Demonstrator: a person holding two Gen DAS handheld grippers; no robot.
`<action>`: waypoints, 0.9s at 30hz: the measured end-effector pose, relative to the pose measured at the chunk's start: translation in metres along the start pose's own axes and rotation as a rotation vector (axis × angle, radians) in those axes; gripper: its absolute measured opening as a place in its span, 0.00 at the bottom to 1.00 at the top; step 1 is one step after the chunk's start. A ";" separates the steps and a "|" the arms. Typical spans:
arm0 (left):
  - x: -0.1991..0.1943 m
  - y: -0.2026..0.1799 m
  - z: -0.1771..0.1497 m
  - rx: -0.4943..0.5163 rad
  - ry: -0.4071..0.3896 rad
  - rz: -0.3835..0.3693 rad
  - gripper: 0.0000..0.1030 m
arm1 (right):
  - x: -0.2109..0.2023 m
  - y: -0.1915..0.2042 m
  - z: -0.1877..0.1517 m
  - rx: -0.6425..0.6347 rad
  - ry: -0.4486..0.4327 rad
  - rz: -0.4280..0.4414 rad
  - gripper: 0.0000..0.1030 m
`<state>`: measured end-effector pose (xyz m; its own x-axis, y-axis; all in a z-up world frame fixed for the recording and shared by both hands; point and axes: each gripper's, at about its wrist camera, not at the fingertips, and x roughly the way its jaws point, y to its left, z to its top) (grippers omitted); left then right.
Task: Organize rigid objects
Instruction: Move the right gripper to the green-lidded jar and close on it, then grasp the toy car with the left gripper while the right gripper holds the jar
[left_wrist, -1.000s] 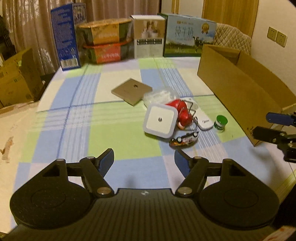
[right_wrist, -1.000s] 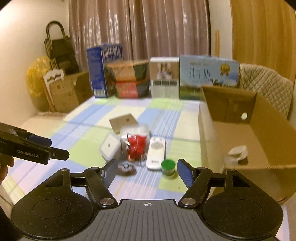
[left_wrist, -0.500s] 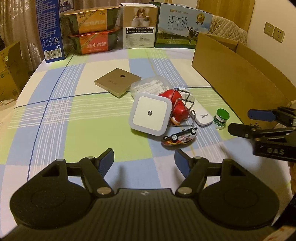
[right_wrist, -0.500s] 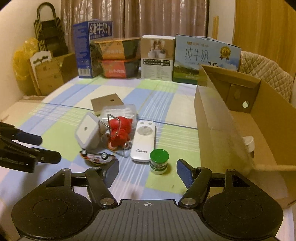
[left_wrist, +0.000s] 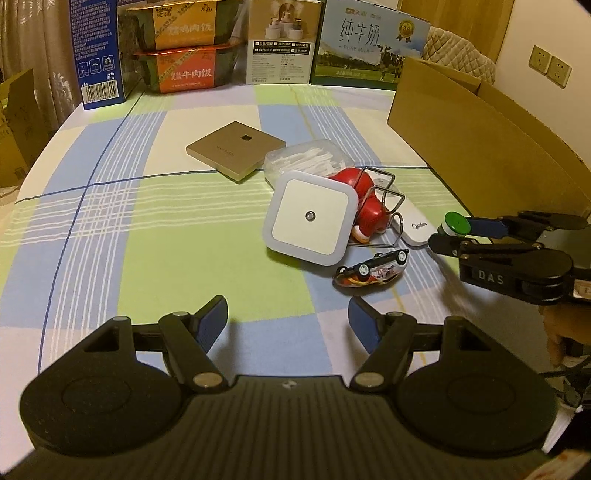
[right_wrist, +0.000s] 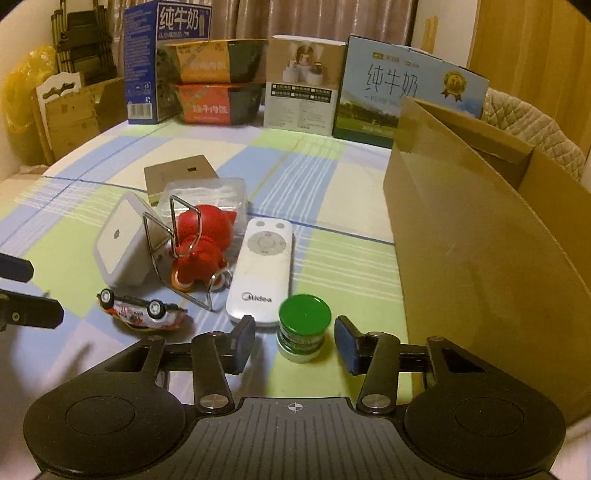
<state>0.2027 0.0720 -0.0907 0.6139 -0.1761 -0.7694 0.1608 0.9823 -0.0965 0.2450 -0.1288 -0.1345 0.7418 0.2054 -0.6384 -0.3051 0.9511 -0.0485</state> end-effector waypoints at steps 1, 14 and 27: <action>0.000 0.000 0.000 -0.001 -0.001 -0.001 0.66 | 0.001 0.000 0.001 0.003 -0.002 0.001 0.33; -0.006 0.013 -0.005 -0.017 -0.001 0.023 0.66 | -0.010 0.021 0.001 0.027 -0.012 0.175 0.25; 0.008 -0.021 0.000 0.109 -0.035 -0.057 0.67 | -0.018 0.005 -0.001 0.063 -0.002 0.178 0.25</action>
<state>0.2044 0.0502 -0.0949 0.6276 -0.2355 -0.7420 0.2778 0.9581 -0.0691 0.2298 -0.1278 -0.1237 0.6806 0.3723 -0.6310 -0.3939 0.9122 0.1133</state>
